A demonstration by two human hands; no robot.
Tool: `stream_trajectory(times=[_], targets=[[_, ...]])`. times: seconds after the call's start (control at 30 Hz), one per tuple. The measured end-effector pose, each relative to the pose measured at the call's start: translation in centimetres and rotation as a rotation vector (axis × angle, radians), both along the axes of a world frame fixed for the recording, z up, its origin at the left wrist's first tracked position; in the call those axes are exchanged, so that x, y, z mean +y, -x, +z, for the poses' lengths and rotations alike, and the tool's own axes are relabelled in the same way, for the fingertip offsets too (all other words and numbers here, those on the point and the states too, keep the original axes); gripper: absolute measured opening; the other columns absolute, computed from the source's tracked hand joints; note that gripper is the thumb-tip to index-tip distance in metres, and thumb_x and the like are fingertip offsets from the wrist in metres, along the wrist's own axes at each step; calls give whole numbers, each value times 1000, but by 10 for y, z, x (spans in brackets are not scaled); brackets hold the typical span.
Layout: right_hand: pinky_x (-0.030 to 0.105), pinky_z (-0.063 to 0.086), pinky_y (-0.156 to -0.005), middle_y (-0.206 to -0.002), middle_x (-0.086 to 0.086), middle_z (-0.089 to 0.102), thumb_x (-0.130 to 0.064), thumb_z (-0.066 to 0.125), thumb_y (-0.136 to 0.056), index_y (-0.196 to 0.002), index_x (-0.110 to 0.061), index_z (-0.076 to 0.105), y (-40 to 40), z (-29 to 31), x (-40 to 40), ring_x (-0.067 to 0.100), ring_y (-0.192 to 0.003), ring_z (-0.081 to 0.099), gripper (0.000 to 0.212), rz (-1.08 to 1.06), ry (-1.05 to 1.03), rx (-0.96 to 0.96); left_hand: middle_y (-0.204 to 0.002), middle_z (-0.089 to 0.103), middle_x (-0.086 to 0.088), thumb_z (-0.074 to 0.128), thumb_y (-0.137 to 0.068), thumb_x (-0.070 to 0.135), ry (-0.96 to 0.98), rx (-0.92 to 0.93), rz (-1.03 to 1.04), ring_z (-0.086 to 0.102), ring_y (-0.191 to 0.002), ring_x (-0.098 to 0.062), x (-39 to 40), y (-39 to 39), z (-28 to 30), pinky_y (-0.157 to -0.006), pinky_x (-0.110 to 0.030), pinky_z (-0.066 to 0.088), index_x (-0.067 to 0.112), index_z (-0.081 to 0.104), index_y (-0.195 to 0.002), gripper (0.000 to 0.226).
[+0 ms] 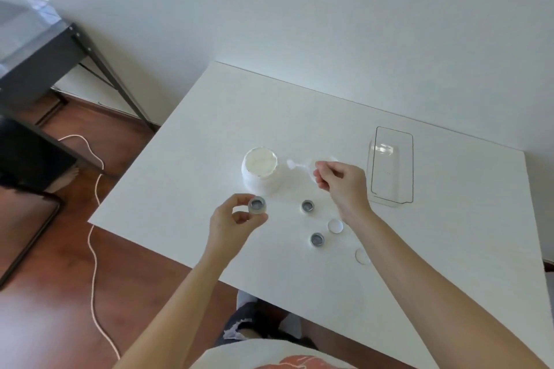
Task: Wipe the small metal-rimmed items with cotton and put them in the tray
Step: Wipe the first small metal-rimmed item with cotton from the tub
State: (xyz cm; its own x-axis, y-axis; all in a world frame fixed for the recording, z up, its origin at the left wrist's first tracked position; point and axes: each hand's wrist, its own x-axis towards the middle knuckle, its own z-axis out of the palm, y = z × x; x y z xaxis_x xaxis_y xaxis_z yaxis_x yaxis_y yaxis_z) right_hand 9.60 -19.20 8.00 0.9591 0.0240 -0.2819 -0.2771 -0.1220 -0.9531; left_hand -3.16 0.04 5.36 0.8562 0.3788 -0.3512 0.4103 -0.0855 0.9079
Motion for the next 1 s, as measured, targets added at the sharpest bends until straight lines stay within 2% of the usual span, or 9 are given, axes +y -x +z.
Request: stream_trajectory(times=[0.13,0.23,0.4,0.53,0.63,0.7,0.8,0.87,1.0], targets=[[19,56,-60,-67,5,72,-11,63,-88,-76,-10,74,-6,9,27,9,-55,63,16,105,198,-185,-78,76,-5,83,-72,30,23,15,50,62,-66,-9,19,3,5,-49,-17,39,41,69,-91,26],[12,51,-55,-66,4,71,-10,63,-87,-76,-8,73,-14,11,50,8,-50,63,16,183,305,-266,-67,72,0,84,-73,29,26,11,45,57,-61,-9,33,-2,9,-46,-15,37,42,69,-91,27],[29,49,-63,-64,7,66,-10,58,-91,-76,0,68,-29,8,82,25,-64,62,20,360,575,-430,-62,67,6,84,-74,23,34,-20,13,53,-57,-9,56,-14,12,-46,-13,36,40,68,-90,29],[31,34,-56,-71,5,50,-10,49,-97,-82,-2,60,-37,2,93,27,-67,49,21,620,1020,-576,-64,66,8,84,-74,21,36,-36,-30,55,-60,-10,71,-25,11,-51,-14,39,40,69,-90,30],[30,26,-55,-67,0,36,-11,44,-98,-82,-7,58,-37,0,99,22,-70,40,21,678,1250,-592,-67,67,6,84,-74,22,36,-40,-61,55,-63,-13,80,-31,9,-53,-16,40,39,69,-91,29],[30,26,-55,-66,-1,33,-11,45,-98,-80,-9,56,-38,-1,101,21,-73,38,22,658,1276,-539,-67,67,6,84,-74,22,47,-39,-72,55,-64,-13,84,-34,7,-53,-16,40,39,69,-92,29],[31,30,-57,-75,4,47,-15,49,-98,-75,-7,52,-37,-2,104,23,-74,42,24,574,1203,-416,-71,70,-1,84,-74,21,59,-42,-95,57,-67,-14,88,-39,6,-60,-21,43,39,69,-92,30],[32,35,-57,-80,7,57,-18,50,-97,-80,-3,57,-39,-3,105,26,-73,49,24,499,1127,-310,-79,73,-8,84,-74,20,60,-40,-108,59,-68,-14,89,-41,6,-66,-25,46,37,69,-94,30],[26,33,-52,-65,0,52,-18,53,-94,-61,-12,45,-41,-9,102,25,-64,50,34,301,934,-85,-89,75,7,84,-75,16,53,-55,-115,63,-69,-7,92,-48,6,-67,-17,49,34,70,-94,30]])
